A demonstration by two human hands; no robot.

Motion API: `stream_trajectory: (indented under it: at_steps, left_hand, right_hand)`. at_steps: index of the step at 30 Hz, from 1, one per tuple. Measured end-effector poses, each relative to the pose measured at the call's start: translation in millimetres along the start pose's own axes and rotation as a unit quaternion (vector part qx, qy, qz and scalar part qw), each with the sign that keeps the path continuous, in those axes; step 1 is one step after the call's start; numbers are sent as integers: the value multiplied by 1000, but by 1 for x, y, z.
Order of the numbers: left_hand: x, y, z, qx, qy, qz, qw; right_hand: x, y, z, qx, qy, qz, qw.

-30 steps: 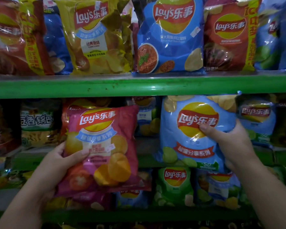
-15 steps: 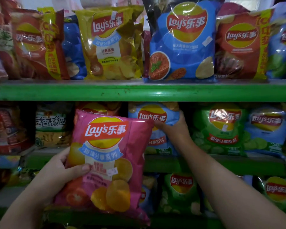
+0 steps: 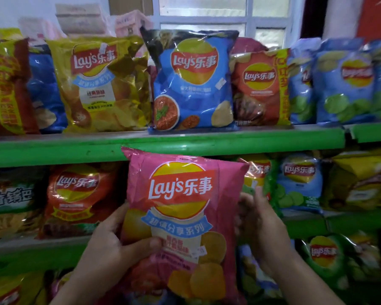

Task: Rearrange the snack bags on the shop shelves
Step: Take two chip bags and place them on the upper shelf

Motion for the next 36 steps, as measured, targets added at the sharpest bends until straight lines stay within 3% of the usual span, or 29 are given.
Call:
stream_trajectory:
  at_steps: [6,13,18,21,25,28,32,36]
  left_hand:
    - [-87,27,13,-48,3,-65,997]
    - [-164,67,37,-124,-96,51,986]
    - [-197,112,76,-202,13,90,975]
    - [-226,135,114,-238,61,168,955]
    - [-274,135,153,-205,28,292,934]
    - [-291,127,171,-165,49,385,907]
    - [-303,122,179,-147,65,399,903]
    - [-308,138,166,-253,116,370,886]
  right_hand:
    - [50,-48,-11,70,-15,-54,996]
    - [106,-100,9,153,128,-51,979]
    - [163,-139,26,204,209,-24,956]
    - [193,-154,37,217,246,-15,945]
    - [219,-168,50,221,270,6,937]
    - [232,-172,56,222,272,12,936]
    - [246,-175,60,233,272,1,934]
    - [256,-183,61,251,279,6,927]
Point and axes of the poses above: each hand's wrist, its own z-axis towards the middle knuckle, its own x-axis out of the back of the hand, y = z × x, the point moved 5 cm from there along z, towards the middle knuckle, and after that the axes turned 14 degrees about y, right-handed, at the moved point
